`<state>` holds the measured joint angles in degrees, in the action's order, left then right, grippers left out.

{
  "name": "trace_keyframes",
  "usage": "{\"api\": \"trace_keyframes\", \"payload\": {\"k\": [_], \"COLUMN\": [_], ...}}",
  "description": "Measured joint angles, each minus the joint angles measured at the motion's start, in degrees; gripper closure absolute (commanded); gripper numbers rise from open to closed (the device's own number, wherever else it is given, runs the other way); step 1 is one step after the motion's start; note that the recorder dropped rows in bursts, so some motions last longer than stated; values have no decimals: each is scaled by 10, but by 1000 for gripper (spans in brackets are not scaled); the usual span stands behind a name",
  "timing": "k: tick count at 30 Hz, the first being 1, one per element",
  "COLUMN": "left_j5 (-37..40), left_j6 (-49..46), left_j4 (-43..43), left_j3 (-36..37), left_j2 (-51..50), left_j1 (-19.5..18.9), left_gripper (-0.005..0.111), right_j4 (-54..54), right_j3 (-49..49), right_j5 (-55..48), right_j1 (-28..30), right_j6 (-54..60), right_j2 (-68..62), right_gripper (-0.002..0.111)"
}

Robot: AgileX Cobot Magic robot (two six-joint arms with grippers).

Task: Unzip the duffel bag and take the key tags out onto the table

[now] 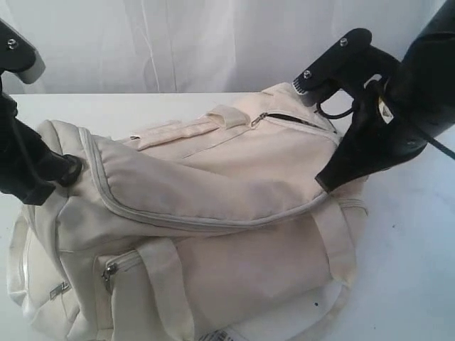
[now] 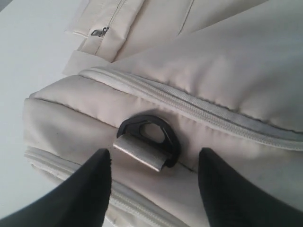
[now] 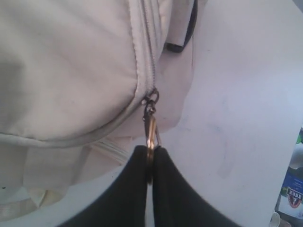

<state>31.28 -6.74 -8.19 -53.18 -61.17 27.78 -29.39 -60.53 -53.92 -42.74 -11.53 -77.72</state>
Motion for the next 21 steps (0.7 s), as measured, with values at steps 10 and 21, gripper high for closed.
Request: {"api": "trace_keyframes", "payload": {"k": [10, 21], "left_j5": [-5, -6], "left_j6": [0, 0], "left_j4": [13, 17], "left_j3": [0, 0], "left_j2": [0, 0], "left_j1": [0, 0], "left_gripper": [48, 48], "right_j4": [44, 166], "right_j3": [52, 69], "right_j5": [-9, -2], "right_j1": [1, 4], "right_j6": [0, 64], "right_j2": [5, 5], "right_gripper": [108, 108]}}
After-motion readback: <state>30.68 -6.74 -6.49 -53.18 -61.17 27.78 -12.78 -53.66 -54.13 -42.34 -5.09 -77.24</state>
